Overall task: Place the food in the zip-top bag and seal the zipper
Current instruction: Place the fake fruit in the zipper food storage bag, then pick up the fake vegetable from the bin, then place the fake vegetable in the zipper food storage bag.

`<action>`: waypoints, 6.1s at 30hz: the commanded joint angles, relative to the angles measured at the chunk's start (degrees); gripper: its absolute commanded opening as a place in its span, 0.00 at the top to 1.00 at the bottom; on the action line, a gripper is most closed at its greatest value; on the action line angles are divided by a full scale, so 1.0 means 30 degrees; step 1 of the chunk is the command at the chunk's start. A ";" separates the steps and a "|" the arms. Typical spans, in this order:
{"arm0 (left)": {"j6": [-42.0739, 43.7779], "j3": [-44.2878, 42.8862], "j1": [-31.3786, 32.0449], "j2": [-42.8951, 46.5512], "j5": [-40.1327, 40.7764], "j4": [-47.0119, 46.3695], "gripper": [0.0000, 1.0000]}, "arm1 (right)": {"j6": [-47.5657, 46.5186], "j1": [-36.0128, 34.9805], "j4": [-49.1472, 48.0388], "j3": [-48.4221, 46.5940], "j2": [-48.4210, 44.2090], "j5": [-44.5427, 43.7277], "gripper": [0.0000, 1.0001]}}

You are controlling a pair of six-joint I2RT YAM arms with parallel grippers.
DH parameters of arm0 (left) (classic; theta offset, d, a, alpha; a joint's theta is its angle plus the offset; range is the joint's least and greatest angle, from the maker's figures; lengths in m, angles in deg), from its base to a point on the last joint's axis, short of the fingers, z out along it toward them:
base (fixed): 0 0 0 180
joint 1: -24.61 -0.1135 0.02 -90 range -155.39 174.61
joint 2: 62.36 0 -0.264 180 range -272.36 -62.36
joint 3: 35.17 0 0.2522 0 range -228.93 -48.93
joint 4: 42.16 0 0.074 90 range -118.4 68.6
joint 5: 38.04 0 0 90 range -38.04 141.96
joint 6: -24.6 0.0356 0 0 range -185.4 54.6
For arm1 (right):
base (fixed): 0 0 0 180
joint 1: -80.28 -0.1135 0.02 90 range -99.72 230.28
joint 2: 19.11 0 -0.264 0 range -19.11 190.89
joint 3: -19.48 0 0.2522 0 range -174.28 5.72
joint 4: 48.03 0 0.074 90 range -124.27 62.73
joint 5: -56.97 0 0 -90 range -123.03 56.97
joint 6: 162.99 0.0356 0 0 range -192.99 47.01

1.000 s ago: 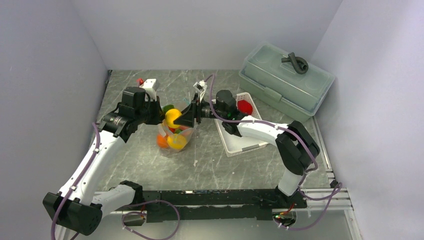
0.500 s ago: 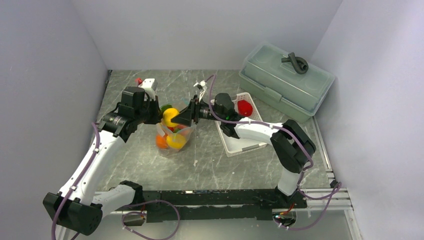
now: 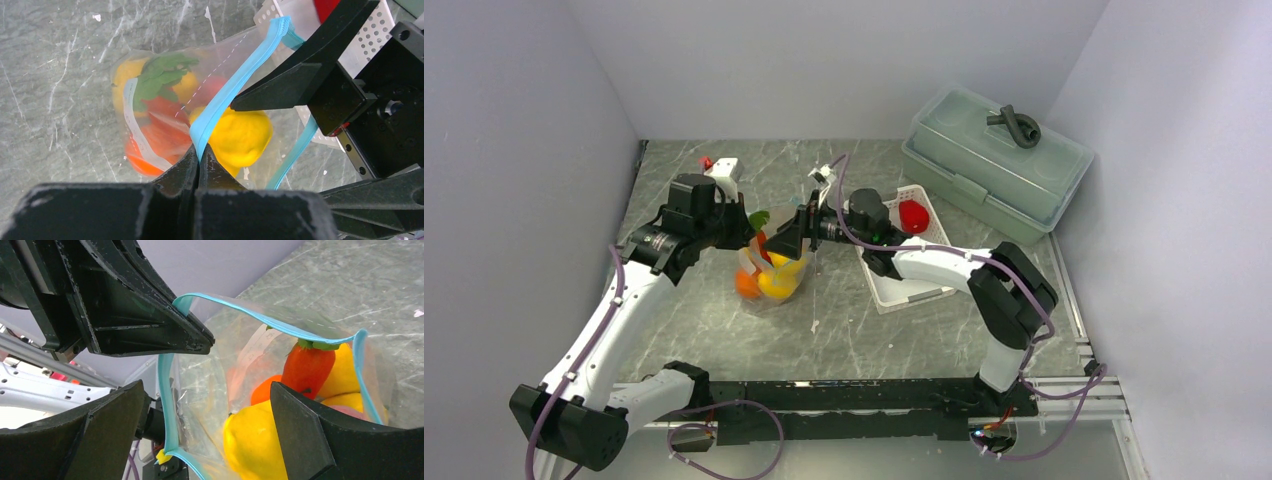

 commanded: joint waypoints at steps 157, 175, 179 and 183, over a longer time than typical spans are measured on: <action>-0.0065 -0.0064 0.0052 -0.0259 -0.0468 -0.0571 1.00 | -0.9592 0.1531 2.3428 -0.8902 -0.5651 -1.0032 1.00; -0.0072 -0.0064 0.0052 -0.0236 -0.0541 -0.0585 1.00 | -0.7932 -0.0369 2.2239 -1.0507 -0.3730 -0.5684 1.00; -0.0072 -0.0058 0.0052 -0.0199 -0.0534 -0.0613 1.00 | -0.7630 -0.0794 2.2495 -1.1277 -0.2667 -0.5654 1.00; -0.0086 -0.0063 0.0052 -0.0142 -0.0555 -0.0585 1.00 | -0.7442 -0.1118 2.2763 -1.1755 -0.1869 -0.5813 1.00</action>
